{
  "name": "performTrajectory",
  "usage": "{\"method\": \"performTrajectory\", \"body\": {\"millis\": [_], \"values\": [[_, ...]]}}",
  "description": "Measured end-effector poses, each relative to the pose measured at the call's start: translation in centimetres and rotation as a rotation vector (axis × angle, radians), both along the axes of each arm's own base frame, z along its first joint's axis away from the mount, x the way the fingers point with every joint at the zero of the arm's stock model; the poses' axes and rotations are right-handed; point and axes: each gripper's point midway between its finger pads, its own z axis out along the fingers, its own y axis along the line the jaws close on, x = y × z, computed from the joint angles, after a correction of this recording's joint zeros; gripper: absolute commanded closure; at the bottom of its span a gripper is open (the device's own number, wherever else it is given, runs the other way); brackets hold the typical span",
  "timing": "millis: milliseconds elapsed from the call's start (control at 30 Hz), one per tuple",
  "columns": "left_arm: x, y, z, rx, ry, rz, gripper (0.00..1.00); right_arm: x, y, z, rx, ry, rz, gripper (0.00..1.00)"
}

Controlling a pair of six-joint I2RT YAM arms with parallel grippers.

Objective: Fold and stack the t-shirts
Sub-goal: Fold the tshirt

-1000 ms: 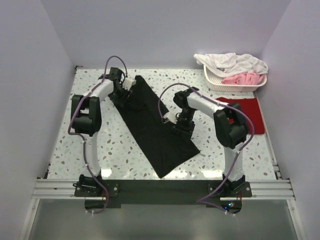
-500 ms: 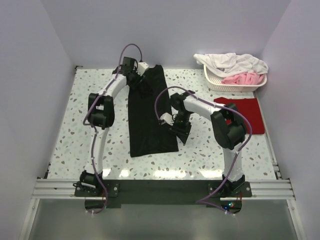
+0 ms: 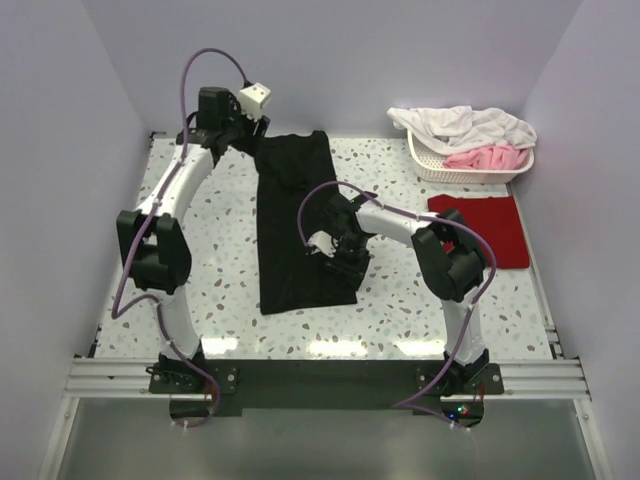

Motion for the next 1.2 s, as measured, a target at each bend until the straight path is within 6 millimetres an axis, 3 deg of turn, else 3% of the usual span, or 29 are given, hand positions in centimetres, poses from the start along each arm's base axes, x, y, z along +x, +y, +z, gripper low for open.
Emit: {"method": "performTrajectory", "body": {"millis": [67,133,300,433,600,767,1000,1200], "values": [[-1.9,0.6,1.0,-0.043,0.004,-0.005,0.38,-0.3,0.3,-0.1,0.000,0.000,-0.001,0.73],[-4.0,1.4,0.8,-0.080,0.039,-0.008,0.39,-0.7,0.4,-0.1,-0.002,0.001,-0.002,0.73],[-9.3,3.8,-2.9,-0.129,0.195,-0.004,0.43,-1.7,0.6,-0.3,0.002,0.002,0.006,0.74],[-14.2,5.0,-5.8,-0.107,0.307,-0.025,0.44,-4.0,0.9,-0.3,0.002,0.012,0.051,0.74],[-20.4,4.8,-6.9,-0.059,0.354,-0.105,0.44,-6.5,1.3,-0.1,0.015,0.035,0.092,0.74],[-23.0,4.6,-6.6,-0.030,0.325,-0.181,0.45,-6.0,1.9,0.4,0.054,-0.003,0.110,0.74],[-27.1,4.0,-9.0,0.009,0.326,-0.316,0.44,-3.3,5.0,3.1,0.178,-0.121,0.110,0.75],[-29.6,4.0,-10.2,0.061,0.296,-0.407,0.43,-2.4,5.8,1.3,0.176,-0.127,0.110,0.76]]}}
